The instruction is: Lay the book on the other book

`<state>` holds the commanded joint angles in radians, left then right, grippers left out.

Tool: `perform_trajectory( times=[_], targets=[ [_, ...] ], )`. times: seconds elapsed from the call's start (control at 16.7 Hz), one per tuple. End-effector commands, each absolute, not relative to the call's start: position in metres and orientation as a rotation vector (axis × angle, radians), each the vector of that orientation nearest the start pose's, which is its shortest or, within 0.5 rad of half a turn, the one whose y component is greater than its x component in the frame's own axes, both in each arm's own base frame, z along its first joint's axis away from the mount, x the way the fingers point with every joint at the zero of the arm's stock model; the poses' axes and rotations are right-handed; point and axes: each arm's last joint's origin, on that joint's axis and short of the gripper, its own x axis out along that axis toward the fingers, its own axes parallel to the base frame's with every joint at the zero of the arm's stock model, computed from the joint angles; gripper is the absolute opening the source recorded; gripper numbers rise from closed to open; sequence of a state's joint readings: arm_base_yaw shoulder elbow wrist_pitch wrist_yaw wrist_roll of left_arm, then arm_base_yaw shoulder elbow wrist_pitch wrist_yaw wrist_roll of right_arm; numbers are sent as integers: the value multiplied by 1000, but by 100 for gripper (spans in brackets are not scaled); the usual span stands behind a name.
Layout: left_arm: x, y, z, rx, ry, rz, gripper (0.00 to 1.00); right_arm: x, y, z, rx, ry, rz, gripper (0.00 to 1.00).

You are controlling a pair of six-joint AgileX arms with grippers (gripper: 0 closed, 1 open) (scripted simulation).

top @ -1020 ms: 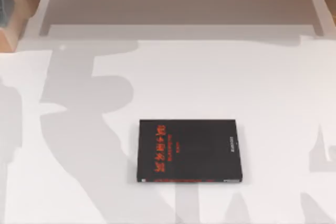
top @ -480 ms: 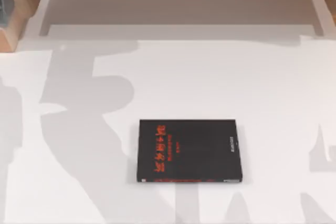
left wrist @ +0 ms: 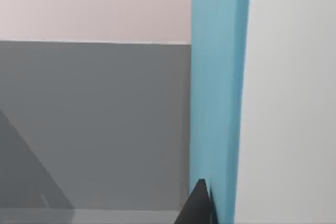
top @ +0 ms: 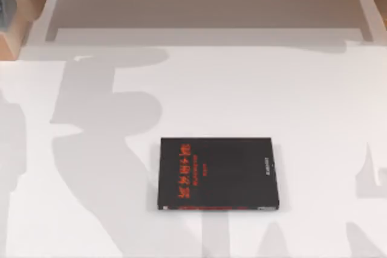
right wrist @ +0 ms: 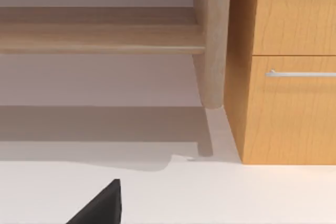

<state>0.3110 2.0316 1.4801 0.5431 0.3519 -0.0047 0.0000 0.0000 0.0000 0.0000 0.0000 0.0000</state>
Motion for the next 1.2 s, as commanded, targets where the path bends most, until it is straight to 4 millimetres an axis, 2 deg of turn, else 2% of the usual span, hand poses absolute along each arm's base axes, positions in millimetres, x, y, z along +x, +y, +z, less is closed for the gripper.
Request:
perform_trajectory(
  times=[0.12,0.24,0.42,0.6,0.78,0.9,0.96,1.08,1.2],
  targets=[
    [457,144,261,-8,-6,-10,0,106,-1,160,0,0,0,100],
    [450,150,278,55,-55,28,0,106,-1,160,0,0,0,100],
    [431,150,324,237,-193,120,0,106,-1,160,0,0,0,100],
    [407,127,383,452,-372,242,0,106,-1,160,0,0,0,100],
    [374,80,441,603,-543,373,0,106,-1,160,0,0,0,100],
    [347,41,472,637,-618,442,0,106,-1,160,0,0,0,100],
    [335,20,481,635,-630,462,0,106,-1,160,0,0,0,100],
    [316,-22,487,615,-603,464,0,106,-1,160,0,0,0,100],
    [306,-69,475,604,-511,405,0,106,-1,160,0,0,0,100]
  ],
)
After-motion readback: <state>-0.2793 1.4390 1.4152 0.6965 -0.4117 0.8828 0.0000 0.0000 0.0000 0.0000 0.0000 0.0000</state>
